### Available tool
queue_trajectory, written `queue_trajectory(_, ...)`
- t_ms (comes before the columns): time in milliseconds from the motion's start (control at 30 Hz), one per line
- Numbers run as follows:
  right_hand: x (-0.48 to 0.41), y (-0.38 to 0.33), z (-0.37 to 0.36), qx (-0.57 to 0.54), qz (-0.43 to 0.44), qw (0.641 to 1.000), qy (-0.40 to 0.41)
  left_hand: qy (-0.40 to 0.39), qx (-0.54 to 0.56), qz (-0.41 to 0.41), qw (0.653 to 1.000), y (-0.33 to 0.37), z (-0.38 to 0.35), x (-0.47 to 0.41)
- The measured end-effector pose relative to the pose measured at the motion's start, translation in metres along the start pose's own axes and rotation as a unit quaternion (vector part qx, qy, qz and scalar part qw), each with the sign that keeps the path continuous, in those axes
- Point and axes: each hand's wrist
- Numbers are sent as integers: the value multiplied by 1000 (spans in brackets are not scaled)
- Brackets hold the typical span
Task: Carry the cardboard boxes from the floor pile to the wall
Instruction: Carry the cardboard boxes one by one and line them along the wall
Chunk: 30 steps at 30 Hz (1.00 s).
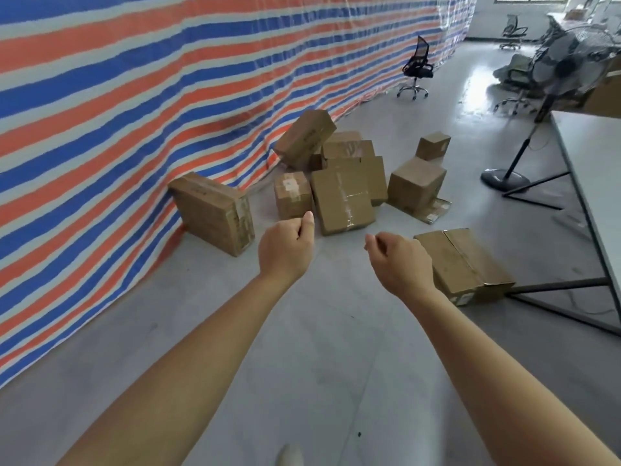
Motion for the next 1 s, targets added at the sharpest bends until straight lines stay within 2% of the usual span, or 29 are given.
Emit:
queue_trajectory(167, -94, 50, -20, 20, -7, 1000, -1, -21, 4, -9, 1000, -1, -82, -83)
queue_trajectory(333, -188, 122, -13, 50, -51, 997, 11, -72, 18, -35, 997, 19, -178, -182)
queue_trajectory(667, -329, 337, 1, 18, -211, 975, 72, -192, 30, -71, 978, 89, -427, -308)
queue_trajectory(800, -393, 433, 3, 12, -234, 971, 53, -203, 27, -43, 978, 119, -543, -342)
queue_trajectory(1000, -485, 531, 3, 21, -259, 966, 5, -242, 9, -10, 970, 142, -657, -392)
Point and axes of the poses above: each hand's wrist, its own x-axis away from the middle knuckle, its own z-axis out of the back of the hand, y = z × x, and after that the axes turned 4 degrees about x, right-handed
